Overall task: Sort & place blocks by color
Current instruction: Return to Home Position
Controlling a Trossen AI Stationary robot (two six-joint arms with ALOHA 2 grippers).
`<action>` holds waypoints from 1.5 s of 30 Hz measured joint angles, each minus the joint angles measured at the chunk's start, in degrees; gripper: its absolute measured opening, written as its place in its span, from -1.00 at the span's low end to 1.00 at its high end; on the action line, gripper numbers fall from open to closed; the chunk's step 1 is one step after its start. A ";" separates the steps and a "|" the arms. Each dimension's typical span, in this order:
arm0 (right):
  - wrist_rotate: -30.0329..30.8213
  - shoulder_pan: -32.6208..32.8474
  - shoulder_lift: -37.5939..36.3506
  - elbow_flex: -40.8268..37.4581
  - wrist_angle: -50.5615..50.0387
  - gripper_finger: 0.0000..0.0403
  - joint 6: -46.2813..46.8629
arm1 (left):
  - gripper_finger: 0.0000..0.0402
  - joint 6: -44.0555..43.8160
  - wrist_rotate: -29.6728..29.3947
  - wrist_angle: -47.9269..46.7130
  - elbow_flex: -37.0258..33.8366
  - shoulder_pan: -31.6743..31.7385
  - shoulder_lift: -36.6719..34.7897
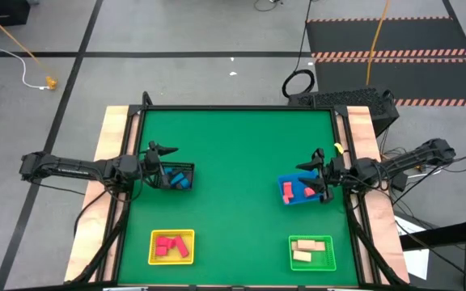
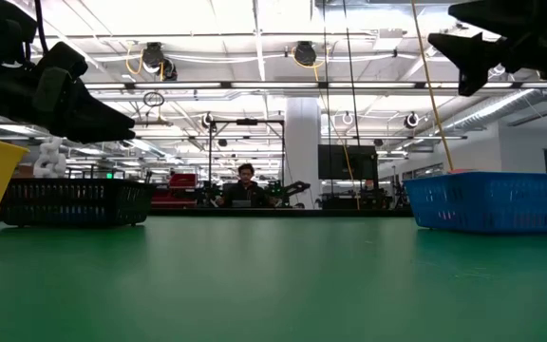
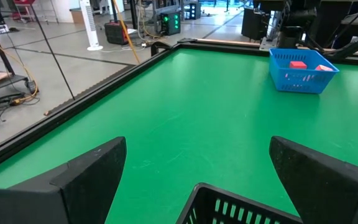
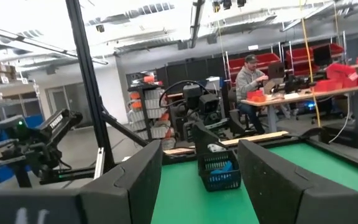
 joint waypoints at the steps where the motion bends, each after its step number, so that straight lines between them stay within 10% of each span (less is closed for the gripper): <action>1: 0.00 0.00 -0.62 -0.01 -0.50 0.01 -0.62 | 0.98 0.00 0.00 -0.02 0.00 0.00 0.00; 45: 0.22 0.00 -3.30 -0.15 -0.51 0.01 -6.61 | 0.98 0.00 0.00 -0.01 0.00 0.01 0.00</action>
